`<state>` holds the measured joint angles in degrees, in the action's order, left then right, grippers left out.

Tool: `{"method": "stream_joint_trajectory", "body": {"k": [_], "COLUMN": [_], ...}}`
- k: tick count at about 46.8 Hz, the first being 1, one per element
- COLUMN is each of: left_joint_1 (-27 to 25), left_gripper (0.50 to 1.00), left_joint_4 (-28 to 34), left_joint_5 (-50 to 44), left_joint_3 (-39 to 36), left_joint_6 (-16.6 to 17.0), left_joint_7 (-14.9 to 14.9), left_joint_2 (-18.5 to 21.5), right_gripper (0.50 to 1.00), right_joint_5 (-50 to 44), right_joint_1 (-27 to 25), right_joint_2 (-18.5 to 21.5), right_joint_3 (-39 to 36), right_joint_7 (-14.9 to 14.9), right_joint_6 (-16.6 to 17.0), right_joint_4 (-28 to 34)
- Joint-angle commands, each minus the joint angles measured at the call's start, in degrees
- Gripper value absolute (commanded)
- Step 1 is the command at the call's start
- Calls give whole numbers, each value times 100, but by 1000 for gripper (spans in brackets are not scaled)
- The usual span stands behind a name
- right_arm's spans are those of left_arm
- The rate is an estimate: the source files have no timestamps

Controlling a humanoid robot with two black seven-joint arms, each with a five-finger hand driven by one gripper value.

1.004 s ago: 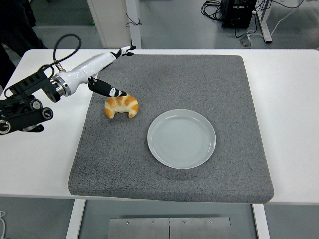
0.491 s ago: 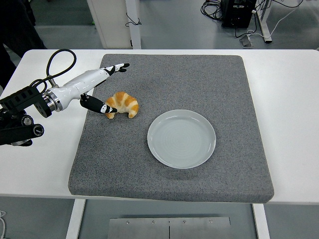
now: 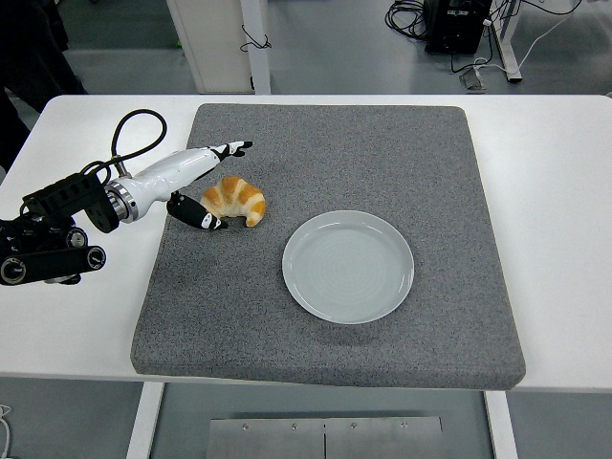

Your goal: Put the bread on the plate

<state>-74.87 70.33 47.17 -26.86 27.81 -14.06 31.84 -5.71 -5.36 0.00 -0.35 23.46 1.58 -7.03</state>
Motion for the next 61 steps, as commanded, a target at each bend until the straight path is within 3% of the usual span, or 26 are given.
{"method": "stream_joint_trajectory", "body": {"k": [1, 23, 33, 47, 61], "left_joint_1": [34, 351, 386, 474, 465], "left_gripper": [971, 969, 939, 765, 652], "left_joint_4": [-133, -880, -924, -933, -933], "left_joint_5": [11, 11, 64, 292, 292], "left_joint_3": [5, 58, 58, 5, 5], "left_joint_6": [5, 57, 66, 207, 154], "left_joint_7": [61, 114, 114, 17, 17], "left_joint_2": [-108, -548, -600, -662, -662], "right_gripper": [1000, 1000, 1000, 1000, 1000], "right_joint_5": [0, 0, 0, 0, 0], "right_joint_1": [0, 0, 0, 0, -9], "right_joint_2": [0, 0, 0, 0, 0], "right_joint_3": [0, 0, 0, 0, 0], "right_joint_7": [0, 0, 0, 0, 0], "right_joint_6": [0, 0, 0, 0, 0], "right_joint_4": [0, 0, 0, 0, 0]}}
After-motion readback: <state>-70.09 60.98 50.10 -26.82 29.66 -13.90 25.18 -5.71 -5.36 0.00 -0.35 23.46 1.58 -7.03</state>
